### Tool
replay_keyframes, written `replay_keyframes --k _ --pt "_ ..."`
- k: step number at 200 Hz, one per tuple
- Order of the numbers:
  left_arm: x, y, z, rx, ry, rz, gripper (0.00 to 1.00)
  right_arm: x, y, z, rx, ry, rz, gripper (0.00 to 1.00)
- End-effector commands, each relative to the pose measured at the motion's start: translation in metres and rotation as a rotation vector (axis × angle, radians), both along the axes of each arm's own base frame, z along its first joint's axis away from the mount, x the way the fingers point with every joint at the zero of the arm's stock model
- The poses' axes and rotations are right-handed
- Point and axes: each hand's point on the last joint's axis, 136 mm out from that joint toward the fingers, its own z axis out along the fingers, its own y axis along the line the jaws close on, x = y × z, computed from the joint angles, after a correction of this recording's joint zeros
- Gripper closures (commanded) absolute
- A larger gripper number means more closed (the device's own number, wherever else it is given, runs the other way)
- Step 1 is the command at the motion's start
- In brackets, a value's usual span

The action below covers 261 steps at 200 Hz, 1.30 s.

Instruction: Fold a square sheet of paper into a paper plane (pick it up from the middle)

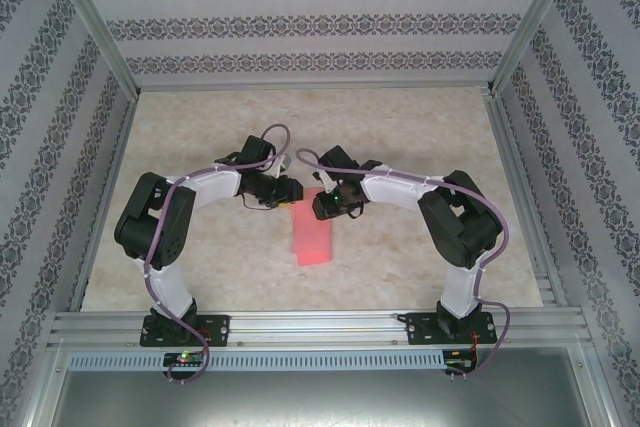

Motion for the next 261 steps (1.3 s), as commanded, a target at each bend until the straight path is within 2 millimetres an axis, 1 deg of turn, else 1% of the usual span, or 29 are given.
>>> replay_keyframes --k 1,22,56,79,102,148,168,209,239,261 --pt "0.003 0.015 0.001 0.028 -0.018 0.049 0.6 0.002 0.004 0.003 -0.018 -0.055 0.044 0.61" --pt "0.002 0.019 -0.004 0.027 -0.001 0.077 0.62 0.0 0.003 -0.001 -0.027 -0.049 0.049 0.61" --pt "-0.005 0.021 -0.01 0.049 0.018 0.084 0.74 -0.001 0.003 -0.001 -0.025 -0.049 0.05 0.61" --pt "-0.004 0.021 -0.014 0.042 0.021 0.096 0.79 -0.002 0.003 -0.002 -0.024 -0.046 0.051 0.61" --pt "-0.004 0.02 -0.025 0.071 0.038 0.092 0.83 -0.004 0.001 -0.003 -0.028 -0.046 0.051 0.61" --pt "-0.004 0.027 -0.042 0.132 0.054 0.086 0.86 -0.01 -0.001 -0.003 -0.024 -0.052 0.067 0.61" --pt "-0.003 0.025 -0.049 0.13 0.065 0.078 0.87 -0.011 -0.001 -0.003 -0.025 -0.055 0.075 0.61" --pt "0.005 0.021 -0.046 0.133 0.046 0.064 0.89 -0.013 0.003 0.003 -0.02 -0.083 0.106 0.61" --pt "0.007 0.019 -0.049 0.125 0.051 0.055 0.89 -0.014 0.003 0.002 -0.031 -0.085 0.115 0.61" --pt "0.007 0.017 -0.046 0.107 0.048 0.057 0.89 -0.013 0.003 0.0 -0.043 -0.085 0.115 0.61"
